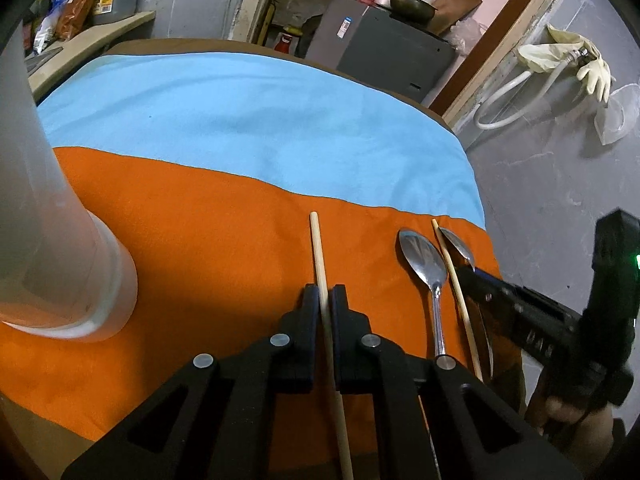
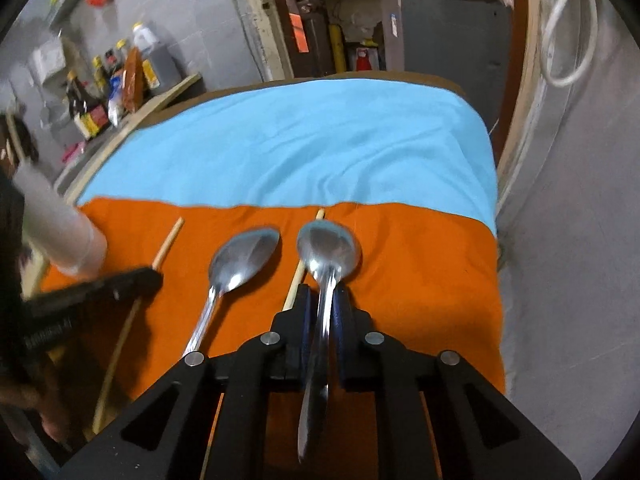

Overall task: Organize utensils
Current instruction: 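Grasp a wooden chopstick with the left tool while the right tool grasps a silver spoon, then lift the chopstick with the left tool while the right tool carries the spoon to the caddy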

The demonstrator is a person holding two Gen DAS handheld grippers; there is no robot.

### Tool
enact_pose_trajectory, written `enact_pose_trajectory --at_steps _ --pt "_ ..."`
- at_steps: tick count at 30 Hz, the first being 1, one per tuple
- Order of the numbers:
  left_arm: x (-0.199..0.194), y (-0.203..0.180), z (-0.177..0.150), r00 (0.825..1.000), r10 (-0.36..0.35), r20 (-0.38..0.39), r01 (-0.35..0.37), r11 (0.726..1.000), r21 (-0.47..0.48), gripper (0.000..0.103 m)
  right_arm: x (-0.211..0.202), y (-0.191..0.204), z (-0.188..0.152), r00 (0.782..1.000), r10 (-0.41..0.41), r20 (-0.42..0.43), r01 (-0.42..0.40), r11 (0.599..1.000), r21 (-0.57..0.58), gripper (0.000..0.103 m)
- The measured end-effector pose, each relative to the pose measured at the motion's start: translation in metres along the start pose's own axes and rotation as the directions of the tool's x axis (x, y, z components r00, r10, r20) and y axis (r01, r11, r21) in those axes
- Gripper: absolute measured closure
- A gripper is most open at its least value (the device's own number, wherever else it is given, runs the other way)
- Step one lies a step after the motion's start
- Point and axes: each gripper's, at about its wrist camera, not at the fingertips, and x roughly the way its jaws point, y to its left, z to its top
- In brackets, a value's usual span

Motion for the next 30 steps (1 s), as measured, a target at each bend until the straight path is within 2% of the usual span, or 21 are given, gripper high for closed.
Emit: enact_pose_trajectory --at_steps 6,11,13,18,23,26,30 --pt "-0.003 0.0 -0.002 1.0 -0.025 -0.002 0.025 1.0 -0.009 0.101 -0.003 -0.006 -0.003 0.999 0.023 0.035 -0.026 0.997 0.076 0.099" --pt "-0.025 -0.009 -0.02 0.995 -0.079 0.068 0.077 0.997 0.027 0.101 -0.032 -0.002 -0.019 0.987 0.005 0.158 -0.015 0.998 0.063 0.099" --pt "-0.039 -0.013 -0.032 0.987 -0.115 0.11 0.111 0.993 0.041 0.101 -0.043 0.001 -0.028 0.981 -0.007 0.192 -0.005 0.998 0.064 0.099" --pt "-0.066 -0.02 -0.052 0.97 -0.145 0.195 0.136 0.989 0.054 0.101 -0.066 0.007 -0.046 0.96 0.0 0.281 -0.019 0.998 0.065 0.099" --pt "-0.085 -0.021 -0.058 0.955 -0.185 0.231 0.174 0.983 0.064 0.101 -0.078 0.011 -0.064 0.949 0.043 0.314 -0.078 0.992 0.101 0.099" --pt "-0.095 -0.022 -0.062 0.95 -0.197 0.243 0.185 0.98 0.072 0.101 -0.086 0.011 -0.075 0.941 0.035 0.337 -0.084 0.988 0.133 0.099" --pt "-0.109 -0.02 -0.064 0.941 -0.214 0.261 0.201 0.977 0.078 0.101 -0.103 0.021 -0.081 0.924 0.023 0.381 -0.073 0.99 0.117 0.099"
